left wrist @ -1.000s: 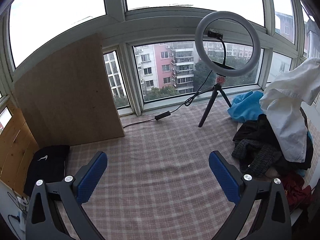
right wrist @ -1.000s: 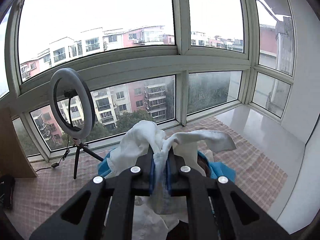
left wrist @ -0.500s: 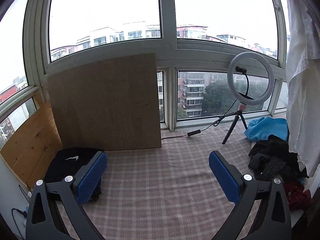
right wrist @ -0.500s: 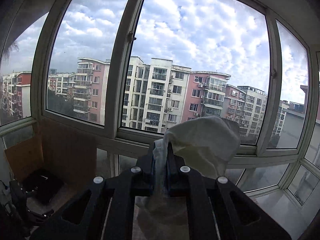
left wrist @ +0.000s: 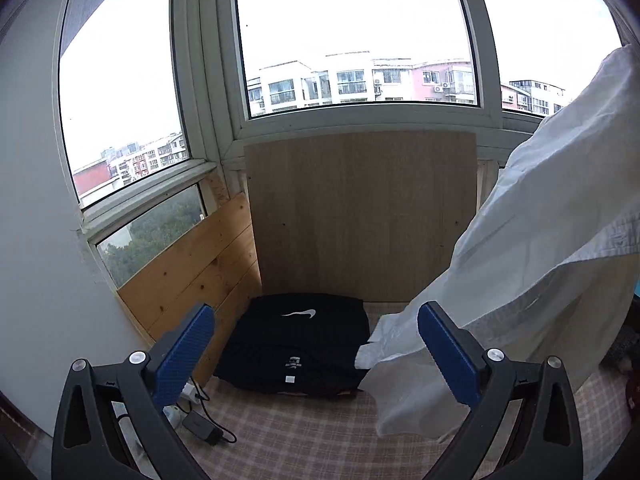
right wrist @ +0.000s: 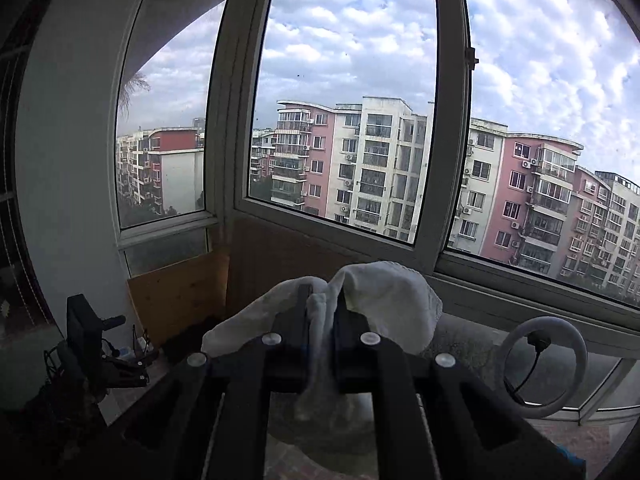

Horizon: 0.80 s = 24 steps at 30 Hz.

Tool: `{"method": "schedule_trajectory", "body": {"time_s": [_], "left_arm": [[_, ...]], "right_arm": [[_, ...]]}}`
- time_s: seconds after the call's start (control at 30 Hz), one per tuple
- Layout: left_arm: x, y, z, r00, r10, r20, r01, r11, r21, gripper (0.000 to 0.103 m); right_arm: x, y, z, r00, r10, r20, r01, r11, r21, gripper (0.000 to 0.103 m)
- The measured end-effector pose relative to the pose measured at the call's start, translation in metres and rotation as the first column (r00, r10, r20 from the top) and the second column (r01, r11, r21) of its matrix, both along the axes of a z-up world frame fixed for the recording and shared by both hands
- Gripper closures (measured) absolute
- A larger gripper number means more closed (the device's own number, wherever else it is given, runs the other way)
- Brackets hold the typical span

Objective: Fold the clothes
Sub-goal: 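Lay the white shirt onto the open cloth and release the right gripper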

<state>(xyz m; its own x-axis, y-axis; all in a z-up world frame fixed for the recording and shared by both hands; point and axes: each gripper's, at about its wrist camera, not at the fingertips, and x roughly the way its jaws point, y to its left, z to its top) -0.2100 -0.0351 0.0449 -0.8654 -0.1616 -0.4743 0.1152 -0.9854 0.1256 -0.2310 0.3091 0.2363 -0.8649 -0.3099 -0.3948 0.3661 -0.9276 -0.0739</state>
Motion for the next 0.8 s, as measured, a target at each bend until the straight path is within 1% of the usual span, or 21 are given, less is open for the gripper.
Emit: {"method": "schedule_trajectory", "body": {"time_s": [0.03,0.1,0.13,0.17,0.2,0.23,0.27,0.3,0.33,0.4,0.47,0.53,0.57,0.63,0.67,0.7,0.73,0.77,0.8], "left_arm": [[-0.001,-0.001,-0.002,1.0,-0.004,0.01,0.004,1.0,-0.006,0.001],[-0.006,0.004,-0.01,0.999,-0.023,0.038,0.024,0.999,-0.026,0.001],[-0.01,0.011,-0.016,0.998,-0.04,0.056,0.042,0.998,-0.037,0.001],[-0.015,0.019,-0.023,0.995,-0.059,0.076,0.063,0.997,-0.049,0.001],[-0.021,0.029,-0.031,0.991,-0.085,0.099,0.092,0.994,-0.063,0.001],[-0.027,0.043,-0.042,0.985,-0.119,0.128,0.13,0.989,-0.074,0.001],[-0.036,0.058,-0.054,0.974,-0.157,0.164,0.172,0.981,-0.083,0.001],[-0.044,0.074,-0.066,0.961,-0.194,0.199,0.215,0.972,-0.09,0.001],[-0.052,0.089,-0.078,0.944,-0.23,0.235,0.258,0.961,-0.096,0.001],[-0.068,0.123,-0.104,0.901,-0.305,0.308,0.346,0.934,-0.086,0.001],[-0.081,0.152,-0.129,0.854,-0.361,0.375,0.415,0.907,-0.073,0.001],[-0.094,0.18,-0.154,0.802,-0.406,0.437,0.475,0.878,-0.058,0.001],[-0.099,0.192,-0.164,0.783,-0.417,0.463,0.497,0.866,-0.061,0.001],[-0.106,0.211,-0.178,0.762,-0.417,0.496,0.523,0.848,-0.091,0.001],[-0.108,0.216,-0.182,0.759,-0.415,0.502,0.531,0.841,-0.107,0.001],[-0.11,0.218,-0.184,0.757,-0.414,0.505,0.535,0.837,-0.116,0.001],[-0.112,0.218,-0.185,0.756,-0.414,0.507,0.537,0.835,-0.12,0.001],[-0.114,0.219,-0.186,0.754,-0.413,0.51,0.54,0.832,-0.124,0.001],[-0.117,0.218,-0.186,0.754,-0.411,0.512,0.539,0.833,-0.126,0.001]], "right_arm": [[-0.007,0.012,-0.024,0.998,-0.01,0.059,0.011,1.0,-0.011,0.095],[-0.023,0.039,-0.087,0.977,-0.063,0.203,0.07,0.997,-0.025,0.094],[-0.037,0.054,-0.127,0.956,-0.098,0.278,0.101,0.995,0.004,0.086],[-0.051,0.07,-0.17,0.917,-0.173,0.36,0.159,0.985,0.068,0.071],[-0.064,0.086,-0.213,0.862,-0.26,0.435,0.218,0.965,0.145,0.067],[-0.073,0.105,-0.252,0.799,-0.339,0.496,0.275,0.94,0.199,0.066],[-0.073,0.131,-0.29,0.741,-0.373,0.558,0.319,0.927,0.196,0.066],[-0.071,0.151,-0.317,0.704,-0.37,0.606,0.349,0.924,0.158,0.066],[-0.064,0.179,-0.342,0.669,-0.358,0.651,0.383,0.917,0.111,0.066],[-0.055,0.211,-0.38,0.616,-0.319,0.72,0.419,0.907,0.043,0.066],[-0.051,0.228,-0.41,0.585,-0.283,0.76,0.434,0.901,0.001,0.066],[-0.052,0.23,-0.429,0.565,-0.273,0.778,0.438,0.899,-0.002,0.064],[-0.057,0.226,-0.432,0.56,-0.271,0.783,0.442,0.897,-0.005,0.063],[-0.071,0.224,-0.439,0.559,-0.234,0.796,0.446,0.894,-0.05,0.063],[-0.08,0.219,-0.438,0.565,-0.211,0.798,0.438,0.896,-0.073,0.061],[-0.09,0.213,-0.436,0.572,-0.191,0.797,0.428,0.899,-0.091,0.059],[-0.099,0.207,-0.433,0.579,-0.171,0.797,0.418,0.902,-0.11,0.053],[-0.11,0.199,-0.432,0.584,-0.178,0.792,0.404,0.91,-0.094,0.048],[-0.121,0.191,-0.431,0.589,-0.193,0.785,0.39,0.918,-0.067,0.047]]}}
